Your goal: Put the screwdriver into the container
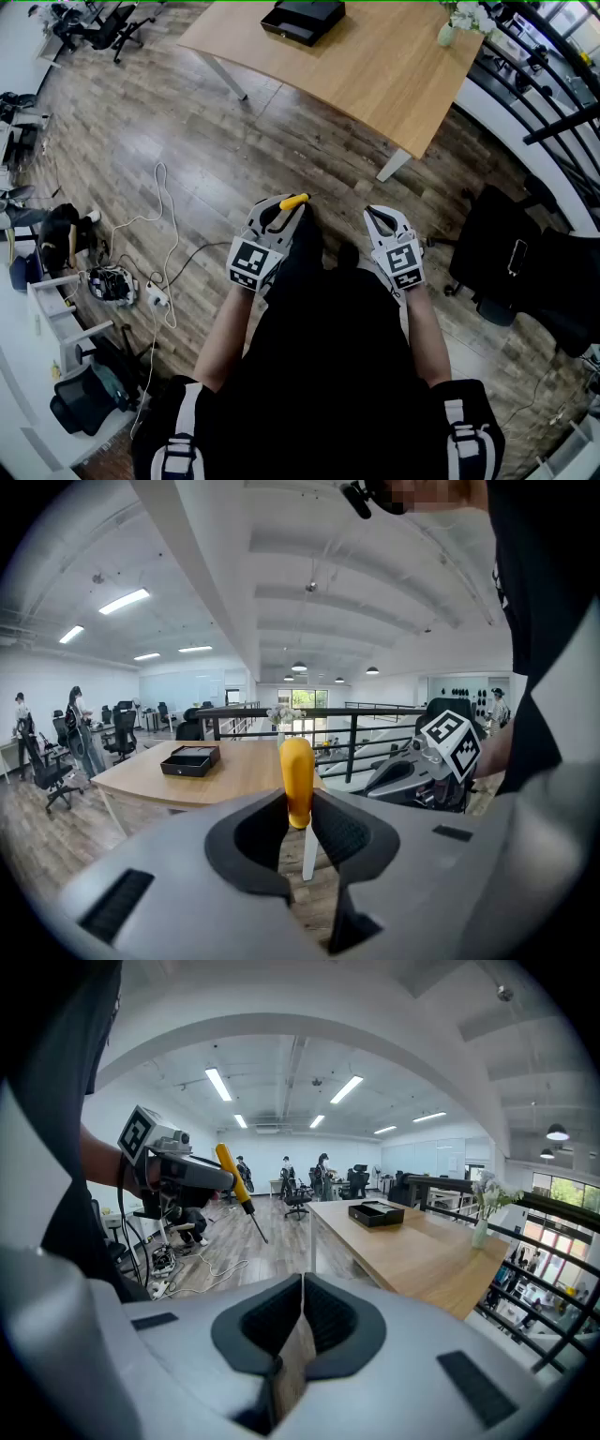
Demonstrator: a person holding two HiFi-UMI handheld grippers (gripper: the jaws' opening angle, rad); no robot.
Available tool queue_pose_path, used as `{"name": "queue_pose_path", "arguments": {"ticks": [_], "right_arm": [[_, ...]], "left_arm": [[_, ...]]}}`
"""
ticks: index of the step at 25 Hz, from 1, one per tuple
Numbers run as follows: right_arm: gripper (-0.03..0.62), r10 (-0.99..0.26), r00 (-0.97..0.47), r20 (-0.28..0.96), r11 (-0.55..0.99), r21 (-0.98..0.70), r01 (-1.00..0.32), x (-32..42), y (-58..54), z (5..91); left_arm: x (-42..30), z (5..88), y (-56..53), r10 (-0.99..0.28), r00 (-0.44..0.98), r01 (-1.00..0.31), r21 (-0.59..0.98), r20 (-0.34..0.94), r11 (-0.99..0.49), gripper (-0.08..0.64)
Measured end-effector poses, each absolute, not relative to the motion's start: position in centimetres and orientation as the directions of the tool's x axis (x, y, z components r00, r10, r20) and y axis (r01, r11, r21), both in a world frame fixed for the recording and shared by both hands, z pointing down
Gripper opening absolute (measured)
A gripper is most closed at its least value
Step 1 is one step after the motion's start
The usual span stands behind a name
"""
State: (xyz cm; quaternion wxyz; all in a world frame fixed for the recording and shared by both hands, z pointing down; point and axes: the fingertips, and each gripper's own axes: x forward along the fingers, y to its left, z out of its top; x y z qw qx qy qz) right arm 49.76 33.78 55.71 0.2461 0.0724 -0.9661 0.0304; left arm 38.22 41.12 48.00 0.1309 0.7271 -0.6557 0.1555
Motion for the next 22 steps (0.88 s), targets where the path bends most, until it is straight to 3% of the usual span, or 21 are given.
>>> {"name": "queue_pose_path", "arguments": {"ticks": [22], "right_arm": [[0.028,-0.094,-0.898,0.430,0.995,0.007,-0.101,46.2,33.2,52.4]], "left_arm": [[36.1,47.7,41.8,-0.921,0.061,-0.998,0.000,0.385,-0.065,0.083]]}}
